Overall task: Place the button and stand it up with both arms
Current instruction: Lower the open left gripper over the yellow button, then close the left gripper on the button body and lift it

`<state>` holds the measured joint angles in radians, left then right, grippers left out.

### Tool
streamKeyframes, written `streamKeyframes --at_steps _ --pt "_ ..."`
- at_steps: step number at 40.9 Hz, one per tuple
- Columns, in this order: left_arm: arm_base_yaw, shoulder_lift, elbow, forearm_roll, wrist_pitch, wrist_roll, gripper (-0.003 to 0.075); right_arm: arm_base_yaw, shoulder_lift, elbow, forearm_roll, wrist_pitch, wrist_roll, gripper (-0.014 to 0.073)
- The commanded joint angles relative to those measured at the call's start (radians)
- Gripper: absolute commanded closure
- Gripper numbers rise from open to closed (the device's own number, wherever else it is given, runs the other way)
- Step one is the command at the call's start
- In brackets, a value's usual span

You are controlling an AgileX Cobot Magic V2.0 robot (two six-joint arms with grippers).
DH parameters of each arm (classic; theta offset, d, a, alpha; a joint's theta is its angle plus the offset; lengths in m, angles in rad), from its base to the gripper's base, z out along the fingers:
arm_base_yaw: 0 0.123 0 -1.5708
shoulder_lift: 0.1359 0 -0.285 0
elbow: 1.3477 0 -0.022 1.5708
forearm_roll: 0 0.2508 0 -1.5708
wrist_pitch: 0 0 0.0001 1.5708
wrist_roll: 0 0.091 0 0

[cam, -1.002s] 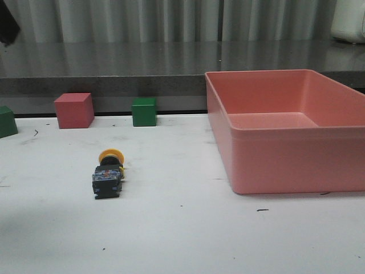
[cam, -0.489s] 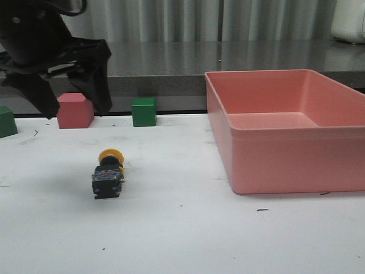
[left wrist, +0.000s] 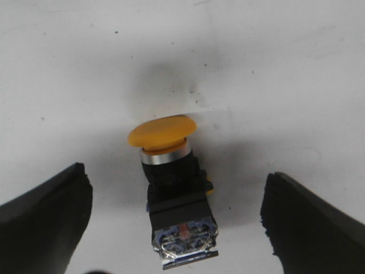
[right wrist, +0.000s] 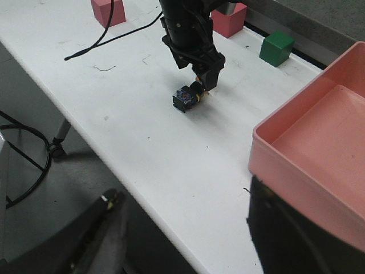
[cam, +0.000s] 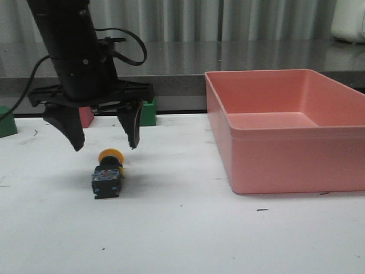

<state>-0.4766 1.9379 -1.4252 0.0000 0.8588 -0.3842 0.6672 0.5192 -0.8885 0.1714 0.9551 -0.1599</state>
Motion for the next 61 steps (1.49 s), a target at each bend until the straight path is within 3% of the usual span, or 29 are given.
streamKeyframes --at_steps 1,21,33,61 --pt "-0.006 -0.024 -0.032 0.000 -0.023 -0.049 0.0134 0.001 0.006 -0.021 0.014 -0.068 -0.010 0.0117" --pt "-0.002 0.055 -0.037 -0.021 -0.089 -0.077 0.0141 0.001 0.006 -0.021 0.014 -0.069 -0.010 0.0117" --pt "-0.002 0.055 -0.044 -0.025 -0.072 -0.077 0.0353 0.001 0.006 -0.021 0.014 -0.069 -0.010 0.0117" --pt "-0.002 0.070 -0.044 -0.010 -0.027 -0.077 0.0353 0.001 0.006 -0.021 0.014 -0.069 -0.010 0.0117"
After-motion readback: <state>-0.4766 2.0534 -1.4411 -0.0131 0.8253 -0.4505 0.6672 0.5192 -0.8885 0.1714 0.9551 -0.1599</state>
